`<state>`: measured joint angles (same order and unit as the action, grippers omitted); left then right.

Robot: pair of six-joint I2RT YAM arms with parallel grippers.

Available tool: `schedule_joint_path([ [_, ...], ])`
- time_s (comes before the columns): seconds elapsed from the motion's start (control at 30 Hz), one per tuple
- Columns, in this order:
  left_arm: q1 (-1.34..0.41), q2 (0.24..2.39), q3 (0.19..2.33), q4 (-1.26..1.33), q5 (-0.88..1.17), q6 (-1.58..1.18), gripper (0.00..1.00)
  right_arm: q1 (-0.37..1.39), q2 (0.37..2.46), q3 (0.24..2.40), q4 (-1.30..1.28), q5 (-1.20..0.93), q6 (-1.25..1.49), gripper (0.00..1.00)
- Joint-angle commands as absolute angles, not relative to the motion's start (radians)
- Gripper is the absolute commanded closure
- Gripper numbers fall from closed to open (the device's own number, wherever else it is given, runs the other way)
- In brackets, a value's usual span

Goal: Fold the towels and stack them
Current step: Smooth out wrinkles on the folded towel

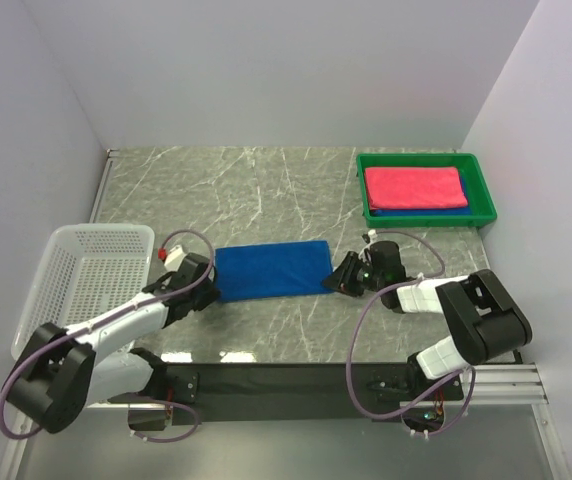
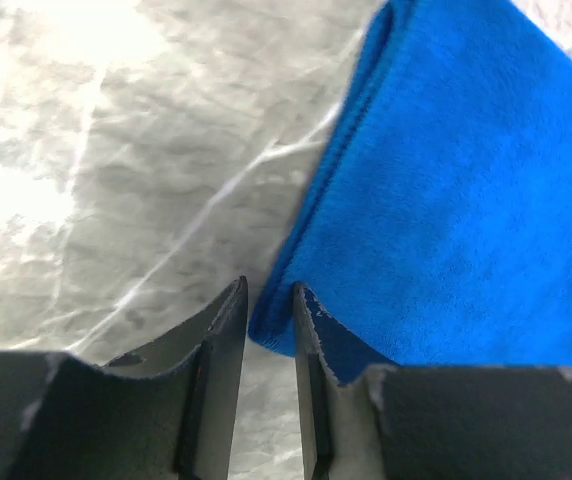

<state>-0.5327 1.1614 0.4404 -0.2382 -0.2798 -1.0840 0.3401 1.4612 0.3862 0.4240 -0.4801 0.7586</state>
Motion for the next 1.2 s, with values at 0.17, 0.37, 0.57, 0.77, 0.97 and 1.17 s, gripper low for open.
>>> schedule_joint_path([
  [0.17, -0.472, 1.008, 0.324, -0.279, -0.250, -1.190, 0.69, 0.321, 1.487, 0.302, 0.517, -0.473, 0.811, 0.69],
  [0.37, -0.439, 0.988, 0.345, -0.331, -0.239, -1.170, 0.68, 0.321, 1.398, 0.319, 0.425, -0.417, 0.772, 0.69],
  [0.57, -0.436, 0.940, 0.472, -0.385, -0.230, -1.098, 0.60, 0.321, 1.327, 0.429, 0.333, -0.436, 0.675, 0.68],
  [0.77, -0.437, 0.975, 0.534, -0.261, -0.099, -1.092, 0.54, 0.322, 1.406, 0.549, 0.422, -0.442, 0.722, 0.67],
  [0.97, -0.478, 1.175, 0.546, -0.069, -0.008, -1.074, 0.58, 0.322, 1.604, 0.665, 0.557, -0.437, 0.791, 0.66],
  [1.17, -0.486, 1.235, 0.468, -0.037, -0.008, -1.135, 0.61, 0.308, 1.773, 0.712, 0.640, -0.414, 0.833, 0.66],
])
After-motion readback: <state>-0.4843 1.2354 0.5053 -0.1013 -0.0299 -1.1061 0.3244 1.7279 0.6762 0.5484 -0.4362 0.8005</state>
